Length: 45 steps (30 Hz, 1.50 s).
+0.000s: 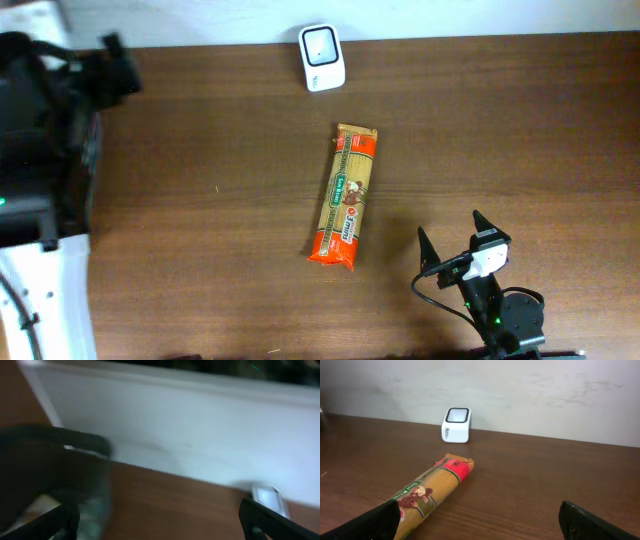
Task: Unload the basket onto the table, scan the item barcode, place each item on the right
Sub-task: 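Carry the spaghetti pack to table centre and release it, then reach the left gripper into the basket and grasp the white tube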
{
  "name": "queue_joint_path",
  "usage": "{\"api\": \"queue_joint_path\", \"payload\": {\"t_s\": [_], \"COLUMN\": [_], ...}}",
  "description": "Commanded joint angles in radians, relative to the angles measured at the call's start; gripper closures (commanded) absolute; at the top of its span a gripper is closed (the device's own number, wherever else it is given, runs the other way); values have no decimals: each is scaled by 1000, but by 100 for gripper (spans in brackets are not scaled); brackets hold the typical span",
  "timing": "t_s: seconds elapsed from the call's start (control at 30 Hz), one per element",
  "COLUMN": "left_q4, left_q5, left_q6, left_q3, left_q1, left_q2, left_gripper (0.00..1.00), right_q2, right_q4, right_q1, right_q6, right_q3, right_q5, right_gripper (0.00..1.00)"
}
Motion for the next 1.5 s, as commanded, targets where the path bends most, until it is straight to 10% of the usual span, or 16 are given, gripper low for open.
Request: {"api": "queue_joint_path", "payload": {"t_s": [0.0,0.23,0.97,1.0,1.17,1.47], "left_q4": [0,-58,-108,-106,-93,-35], "left_q5": [-39,-38,-39,-38,-39,13], "left_q6": [19,243,387,387,387,288], "left_q3": [21,19,15,15,15,23], "left_q1": [226,542,628,628,627,560], "left_q2": [-1,202,757,795,834,443], "left_gripper": [1,3,11,14,100,100], "right_q2": [-6,-6,-6,-6,-6,-6], "right_q4": [-2,-2,-2,-2,-2,-2], "right_q1": [-6,-6,-6,-6,-6,-6], "right_q6": [0,0,0,0,0,0], "right_q3": [-7,-7,-7,-7,-7,-7], "right_q5": [-5,-5,-5,-5,-5,-5], "right_gripper": [1,1,1,1,1,1]}}
